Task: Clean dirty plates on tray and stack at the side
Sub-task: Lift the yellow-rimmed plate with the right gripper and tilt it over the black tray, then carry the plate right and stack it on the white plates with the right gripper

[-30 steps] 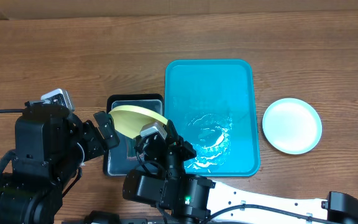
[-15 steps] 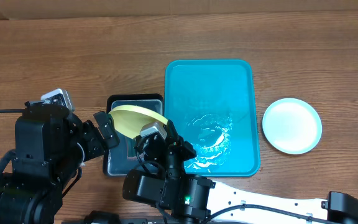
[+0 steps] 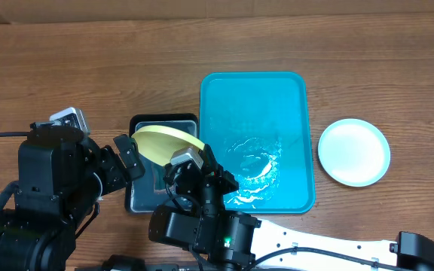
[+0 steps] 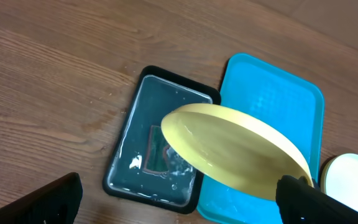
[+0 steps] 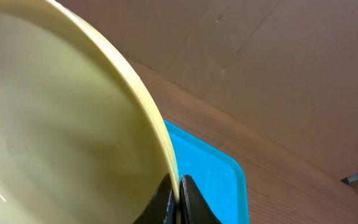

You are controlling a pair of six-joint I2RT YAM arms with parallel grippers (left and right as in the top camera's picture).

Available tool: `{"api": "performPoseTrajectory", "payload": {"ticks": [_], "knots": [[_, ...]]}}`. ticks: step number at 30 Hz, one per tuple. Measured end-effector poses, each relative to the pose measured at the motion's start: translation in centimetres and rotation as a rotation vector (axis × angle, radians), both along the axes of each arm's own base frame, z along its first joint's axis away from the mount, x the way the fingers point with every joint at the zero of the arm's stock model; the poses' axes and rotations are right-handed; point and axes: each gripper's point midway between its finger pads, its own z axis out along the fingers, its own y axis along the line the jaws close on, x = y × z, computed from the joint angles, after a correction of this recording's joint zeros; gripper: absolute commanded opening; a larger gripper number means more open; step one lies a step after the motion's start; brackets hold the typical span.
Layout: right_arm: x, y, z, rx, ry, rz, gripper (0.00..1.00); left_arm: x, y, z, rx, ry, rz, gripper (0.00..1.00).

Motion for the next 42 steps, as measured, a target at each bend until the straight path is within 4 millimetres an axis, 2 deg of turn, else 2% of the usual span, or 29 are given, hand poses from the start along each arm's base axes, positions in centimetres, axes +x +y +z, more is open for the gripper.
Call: {"api": "performPoseTrajectory", "payload": {"ticks": [5,7,11,15,17,19,21,24,25,28,29,31,33,34,39,40,42], "knots": [[0.1,0.0,-0.1,0.002,0.006,0.002,0.04,0.0,0.0,0.0,0.0,0.0,0.0,1.0],[0.4,0.0,-0.8,0.028,0.043,0.002,0.04,0.0,0.0,0.0,0.0,0.0,0.0,1.0],[3.6,-1.9,-3.8,0.155,0.227,-0.064,0.04,0.0,0.0,0.0,0.0,0.0,0.0,1.0],[8.6,-5.5,-7.7,0.417,0.515,-0.18,0.04,0.0,0.0,0.0,0.0,0.001,0.0,1.0],[10.7,-7.9,-9.0,0.574,0.664,-0.229,0.04,0.0,0.0,0.0,0.0,0.001,0.0,1.0],[12.1,-10.2,-9.6,0.713,0.773,-0.264,0.04,0.0,0.0,0.0,0.0,0.001,0.0,1.0],[12.9,-13.3,-9.5,0.838,0.852,-0.312,0.04,0.0,0.0,0.0,0.0,0.002,0.0,1.0],[13.2,-20.4,-8.7,1.018,0.903,-0.457,0.04,0.0,0.0,0.0,0.0,0.002,0.0,1.0],[12.8,-23.9,-8.6,1.08,0.91,-0.546,0.04,0.0,0.0,0.0,0.0,0.003,0.0,1.0],[10.6,-30.8,-9.0,1.176,0.925,-0.75,0.04,0.0,0.0,0.0,0.0,0.002,0.0,1.0],[9.1,-33.4,-9.6,1.194,0.941,-0.84,0.04,0.0,0.0,0.0,0.0,0.003,0.0,1.0],[7.1,-36.3,-10.4,1.202,0.954,-0.945,0.04,0.0,0.0,0.0,0.0,0.003,0.0,1.0],[5.7,-38.3,-11.4,1.195,0.952,-1.015,0.04,0.0,0.0,0.0,0.0,0.003,0.0,1.0],[4.5,-39.7,-12.5,1.185,0.954,-1.068,0.04,0.0,0.0,0.0,0.0,0.003,0.0,1.0],[1.2,-41.6,-16.7,1.184,0.982,-1.185,0.04,0.0,0.0,0.0,0.0,0.003,0.0,1.0],[0.6,-41.7,-17.6,1.185,0.99,-1.199,0.09,-0.1,0.0,0.0,0.001,0.003,0.0,1.0],[-0.2,-41.4,-18.9,1.185,1.009,-1.205,0.32,0.0,0.0,0.0,0.0,0.003,0.0,1.0]]}}
